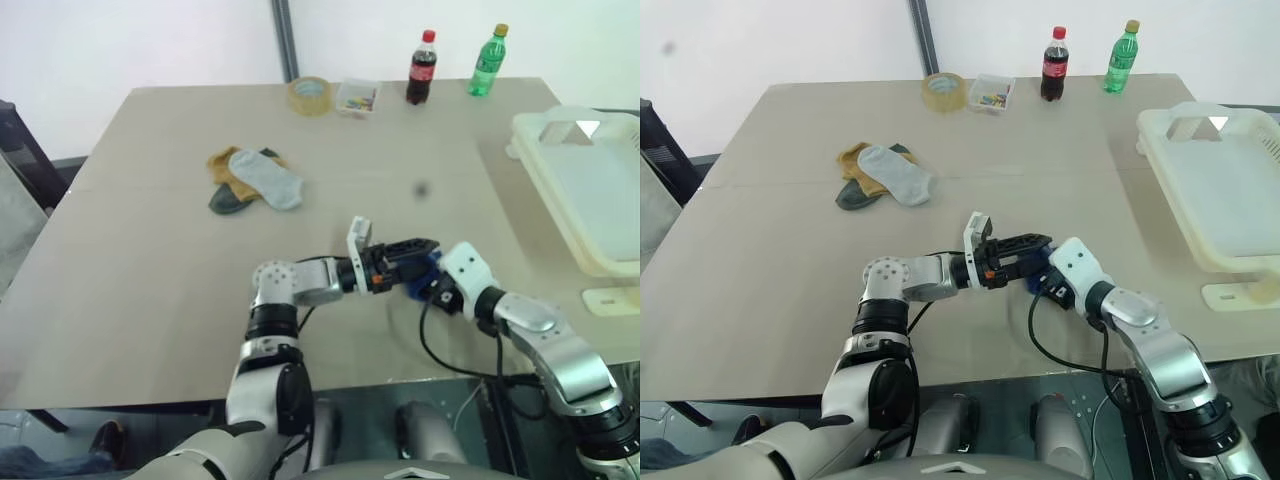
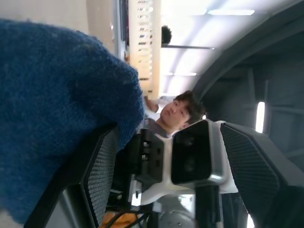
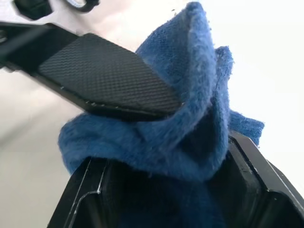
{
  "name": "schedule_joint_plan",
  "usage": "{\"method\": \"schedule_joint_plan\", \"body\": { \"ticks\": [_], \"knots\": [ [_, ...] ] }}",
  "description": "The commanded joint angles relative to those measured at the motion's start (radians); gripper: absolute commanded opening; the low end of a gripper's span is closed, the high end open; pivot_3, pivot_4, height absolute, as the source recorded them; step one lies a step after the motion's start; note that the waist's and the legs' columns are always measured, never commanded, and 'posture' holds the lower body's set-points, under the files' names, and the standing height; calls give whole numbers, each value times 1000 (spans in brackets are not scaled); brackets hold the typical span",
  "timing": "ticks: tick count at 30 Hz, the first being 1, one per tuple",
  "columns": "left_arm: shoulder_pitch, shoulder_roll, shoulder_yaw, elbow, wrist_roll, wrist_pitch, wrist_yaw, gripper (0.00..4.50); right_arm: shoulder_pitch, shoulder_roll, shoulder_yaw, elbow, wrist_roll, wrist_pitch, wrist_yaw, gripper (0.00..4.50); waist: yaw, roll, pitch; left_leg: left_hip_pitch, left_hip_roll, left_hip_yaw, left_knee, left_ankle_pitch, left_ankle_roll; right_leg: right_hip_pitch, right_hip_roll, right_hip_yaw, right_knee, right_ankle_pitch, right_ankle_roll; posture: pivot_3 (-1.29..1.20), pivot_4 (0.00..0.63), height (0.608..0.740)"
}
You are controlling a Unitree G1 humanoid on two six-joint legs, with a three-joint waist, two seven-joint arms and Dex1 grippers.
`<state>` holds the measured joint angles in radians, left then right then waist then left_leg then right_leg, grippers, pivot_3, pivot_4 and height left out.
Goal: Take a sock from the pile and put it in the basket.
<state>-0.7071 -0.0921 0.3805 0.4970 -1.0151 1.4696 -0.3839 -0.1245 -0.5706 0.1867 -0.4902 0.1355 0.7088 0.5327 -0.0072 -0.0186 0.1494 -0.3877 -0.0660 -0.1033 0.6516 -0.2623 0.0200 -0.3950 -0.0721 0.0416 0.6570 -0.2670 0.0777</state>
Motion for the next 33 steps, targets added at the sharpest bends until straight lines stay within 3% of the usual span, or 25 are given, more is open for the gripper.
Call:
{"method": "schedule_joint_plan", "body": {
  "ticks": [1, 4, 6, 7, 9, 13, 15, 21, 25, 33],
  "knots": [
    [-20, 6, -15, 41, 19, -29, -38, 3646, -13, -70, -22, -107, 21, 52, 56, 2705, 0, 0, 1, 0, 0, 0, 0, 0, 0, 0, 0, 0, 0, 0, 0, 0, 150, 740],
    [-38, 9, -21, 67, 32, -45, -65, 3693, -9, -215, -27, -149, -35, 27, 109, 3598, 0, 2, 3, -1, -1, 0, 1, 0, 0, 0, 0, 0, 0, 0, 0, 0, 150, 740],
    [-44, 10, -30, 77, 41, -47, -87, 3693, 14, -265, -70, -167, -32, 37, 114, 4443, 2, 1, 3, -2, -1, -1, 1, 0, 0, 0, 0, -2, 0, 0, 0, 0, 150, 740],
    [-46, 11, -37, 79, 45, -46, -100, 3693, 30, -268, -112, -179, -8, 72, 111, 4443, 3, 1, 3, -2, 0, -2, 1, 0, 0, 0, 0, -3, -1, 0, 0, 0, 150, 740],
    [-48, 11, -50, 83, 43, -35, -136, 3693, 54, -154, -303, -223, 139, 237, 86, 4443, 8, 0, 3, -5, 0, -3, 1, 0, 0, -2, 0, -3, -1, 0, 0, 0, 150, 740],
    [-38, 10, -84, 78, 43, -5, -197, 3693, -13, 77, -496, -269, 331, 529, 25, 4443, 16, 1, 4, -8, 0, -5, 2, 0, 0, -5, -1, -3, 0, 0, 0, 0, 150, 740],
    [-29, 7, -111, 61, 44, 13, -227, 3693, -79, 214, -549, -265, 370, 656, -42, 4443, 17, 2, 3, -8, 0, -4, 2, 1, 0, -5, 0, -3, 1, 0, -1, 0, 150, 740],
    [-17, 3, -156, 52, 55, 28, -267, 3693, -139, 442, -636, -196, 358, 776, -182, 4443, 22, 3, 3, -13, -1, -2, 1, 1, -1, -12, -1, 0, 3, 0, -1, 0, 150, 740],
    [-10, 2, -163, 51, 63, 26, -274, 3693, -158, 471, -652, -135, 369, 765, -201, 4443, 19, 4, 2, -13, -1, 1, 1, 1, -1, -15, -1, 2, 5, 0, -1, 0, 150, 740],
    [7, 5, -173, 19, 76, 26, -278, 3693, -184, 401, -586, 8, 337, 767, -240, 4443, 12, 6, 1, -12, -1, 3, 1, 1, -1, -15, 0, 4, 6, 0, -1, 0, 150, 740]
  ]
}}
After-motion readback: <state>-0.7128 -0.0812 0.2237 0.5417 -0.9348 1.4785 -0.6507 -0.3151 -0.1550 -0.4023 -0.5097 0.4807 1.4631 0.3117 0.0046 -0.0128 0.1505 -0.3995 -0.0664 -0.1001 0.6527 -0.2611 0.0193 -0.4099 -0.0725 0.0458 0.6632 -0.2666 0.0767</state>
